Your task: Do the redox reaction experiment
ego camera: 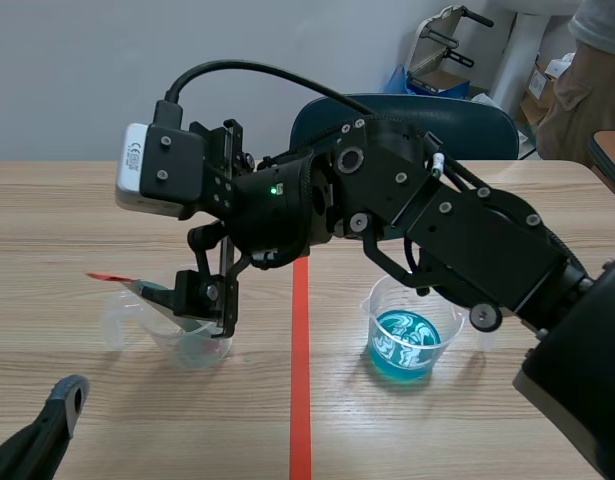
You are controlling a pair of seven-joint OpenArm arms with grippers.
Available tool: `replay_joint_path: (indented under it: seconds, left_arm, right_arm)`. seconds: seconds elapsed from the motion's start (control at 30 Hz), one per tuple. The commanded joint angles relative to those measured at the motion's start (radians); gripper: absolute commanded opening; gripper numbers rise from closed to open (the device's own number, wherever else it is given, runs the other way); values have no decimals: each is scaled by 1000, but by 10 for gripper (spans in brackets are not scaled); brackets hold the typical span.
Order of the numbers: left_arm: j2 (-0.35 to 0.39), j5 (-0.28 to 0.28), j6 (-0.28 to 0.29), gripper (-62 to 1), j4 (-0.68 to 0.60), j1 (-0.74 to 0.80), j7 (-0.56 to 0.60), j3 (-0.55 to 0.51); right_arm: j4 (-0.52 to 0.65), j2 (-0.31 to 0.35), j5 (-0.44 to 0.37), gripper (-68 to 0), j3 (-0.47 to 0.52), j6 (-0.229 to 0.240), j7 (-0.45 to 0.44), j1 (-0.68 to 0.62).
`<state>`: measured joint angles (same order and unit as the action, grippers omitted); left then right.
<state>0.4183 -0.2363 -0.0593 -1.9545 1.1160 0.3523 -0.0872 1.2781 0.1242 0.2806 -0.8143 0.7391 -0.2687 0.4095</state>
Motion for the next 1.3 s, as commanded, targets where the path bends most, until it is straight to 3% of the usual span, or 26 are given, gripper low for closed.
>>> replay_joint_path:
  seconds: [0.0, 0.07, 0.37, 1.27]
  left_arm:
    - [-5, -6, -1, 14, -19, -3, 18, 5]
    - [-5, -6, -1, 14, -19, -3, 18, 5]
    - [-5, -6, -1, 14, -19, -3, 18, 5]
    - [-5, -6, -1, 14, -20, -3, 18, 5]
  right_arm:
    - [9, -17, -14, -56, -15, 6, -6, 17]
    - [9, -17, -14, 4, -31, 6, -6, 17]
    - [9, -23, -14, 4, -77, 6, 3, -8]
    - [9, -31, -14, 4, -77, 6, 11, -31]
